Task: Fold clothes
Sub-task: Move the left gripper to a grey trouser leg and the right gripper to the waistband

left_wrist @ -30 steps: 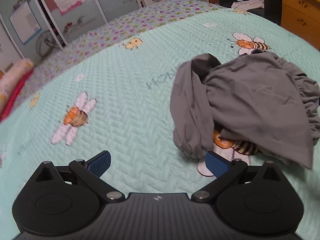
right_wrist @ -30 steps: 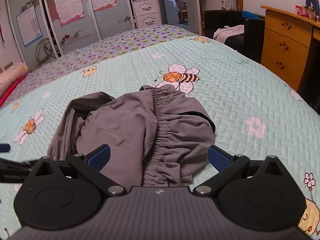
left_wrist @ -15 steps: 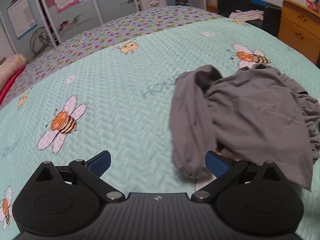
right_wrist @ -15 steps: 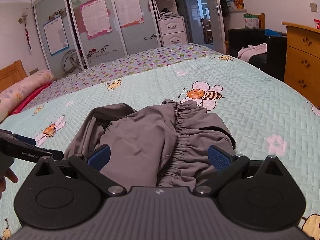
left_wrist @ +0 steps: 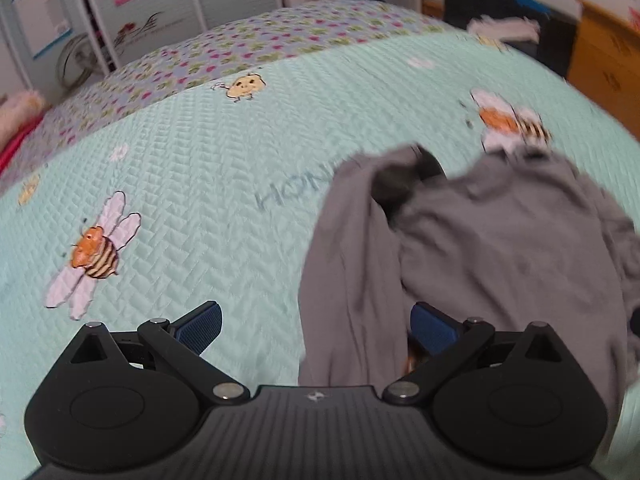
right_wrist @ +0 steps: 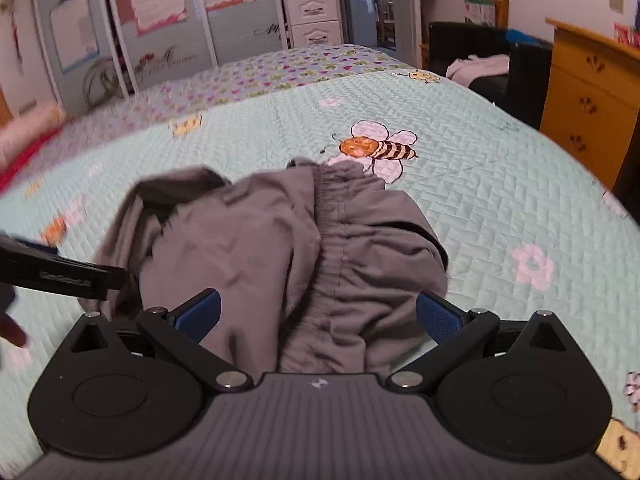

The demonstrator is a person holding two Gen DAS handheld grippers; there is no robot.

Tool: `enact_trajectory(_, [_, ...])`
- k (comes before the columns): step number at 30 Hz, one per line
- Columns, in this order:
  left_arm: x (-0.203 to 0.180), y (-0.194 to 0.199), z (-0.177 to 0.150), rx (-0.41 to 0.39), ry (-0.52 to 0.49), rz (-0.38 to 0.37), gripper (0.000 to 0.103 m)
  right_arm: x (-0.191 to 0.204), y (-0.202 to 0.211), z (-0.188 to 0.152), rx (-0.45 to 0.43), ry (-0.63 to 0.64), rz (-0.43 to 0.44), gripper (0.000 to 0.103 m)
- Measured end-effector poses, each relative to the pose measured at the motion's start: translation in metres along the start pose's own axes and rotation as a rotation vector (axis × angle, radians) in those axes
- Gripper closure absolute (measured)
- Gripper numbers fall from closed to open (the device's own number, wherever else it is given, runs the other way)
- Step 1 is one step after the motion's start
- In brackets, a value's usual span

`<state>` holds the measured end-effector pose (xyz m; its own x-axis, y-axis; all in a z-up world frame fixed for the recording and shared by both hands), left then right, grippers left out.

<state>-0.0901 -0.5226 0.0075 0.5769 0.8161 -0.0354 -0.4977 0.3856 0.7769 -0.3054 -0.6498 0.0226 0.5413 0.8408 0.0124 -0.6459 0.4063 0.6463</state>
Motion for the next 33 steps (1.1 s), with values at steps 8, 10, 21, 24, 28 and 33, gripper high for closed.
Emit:
enact_trajectory(8, [-0.004,-0.047,-0.002,0.048,0.043,0.005,0.0,0.013,-0.045,0.004,0.047,-0.005,0.019,0.001])
enact_trajectory(10, [-0.001,-0.057,-0.009,0.085,0.058,0.013,0.0,0.02,-0.057,-0.003,0.096,0.006,0.015,0.001])
enact_trajectory(21, [-0.004,-0.043,-0.011,0.039,0.021,0.015,0.0,0.025,-0.059,-0.01,0.103,0.019,-0.033,0.001])
enact_trajectory(24, [-0.009,-0.042,-0.01,0.034,0.01,0.014,0.0,0.025,-0.058,-0.009,0.097,0.018,-0.042,0.001])
enact_trajectory(28, [-0.011,-0.044,-0.01,0.037,0.021,0.008,0.0,0.024,-0.057,-0.009,0.088,0.016,-0.053,0.001])
enact_trajectory(33, [-0.011,-0.046,-0.012,0.036,0.043,-0.015,0.0,0.025,-0.048,-0.005,0.053,0.027,-0.056,0.001])
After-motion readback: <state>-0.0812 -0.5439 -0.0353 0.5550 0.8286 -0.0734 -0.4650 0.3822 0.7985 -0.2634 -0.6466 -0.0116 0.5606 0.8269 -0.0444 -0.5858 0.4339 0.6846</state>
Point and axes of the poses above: each gripper's, at about its wrist camera, not at the fingertips, and y roughly against the way its jaws point, x to its left, z to its top, the point moved 10 cm from there along -y, roughly the way its jaws point, and after that the axes turned 13 degrees about y, right-handed, at the moved point
